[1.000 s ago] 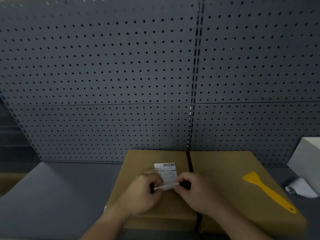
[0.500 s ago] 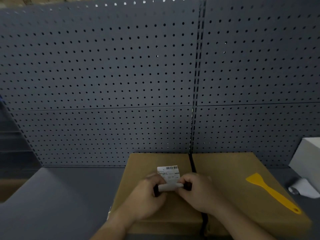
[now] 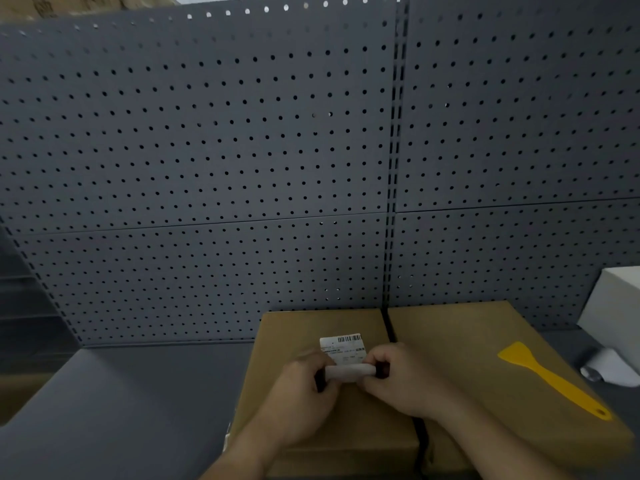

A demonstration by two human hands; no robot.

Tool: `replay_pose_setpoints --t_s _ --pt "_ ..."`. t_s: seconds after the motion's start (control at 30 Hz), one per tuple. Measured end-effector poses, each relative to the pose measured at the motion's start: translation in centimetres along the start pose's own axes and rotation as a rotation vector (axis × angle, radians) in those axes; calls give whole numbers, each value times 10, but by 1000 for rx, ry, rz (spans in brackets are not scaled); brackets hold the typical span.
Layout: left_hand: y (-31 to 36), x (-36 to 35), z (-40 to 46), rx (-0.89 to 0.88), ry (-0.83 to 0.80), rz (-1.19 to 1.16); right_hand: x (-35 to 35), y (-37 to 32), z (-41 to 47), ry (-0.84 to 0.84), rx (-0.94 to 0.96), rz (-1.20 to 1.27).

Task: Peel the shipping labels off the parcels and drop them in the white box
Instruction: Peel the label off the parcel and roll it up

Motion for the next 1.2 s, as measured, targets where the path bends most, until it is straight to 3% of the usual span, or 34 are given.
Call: replay_pose_setpoints --t_s 0.2,0.47,0.63,0.97,1.2 --pt "-4 0 4 9 -34 -73 3 -3 -3 36 10 21" --pt "-6 0 3 66 15 -34 1 0 4 -83 32 65" --pt "6 3 0 48 20 -126 1 0 12 -47 88 65" --pt "-9 -3 3 78 99 32 3 -3 9 -35 89 67" --pt "-4 -5 5 43 98 19 7 -11 7 22 94 44"
Point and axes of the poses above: each hand's wrist, its own z-axis towards the middle knuckle, its own x-axis out of the back of the hand, y = z × x, the point moved 8 cm from there along z, towards the middle knuckle, and after that the axes turned 2 degrees about y, right-handed, at the moved point
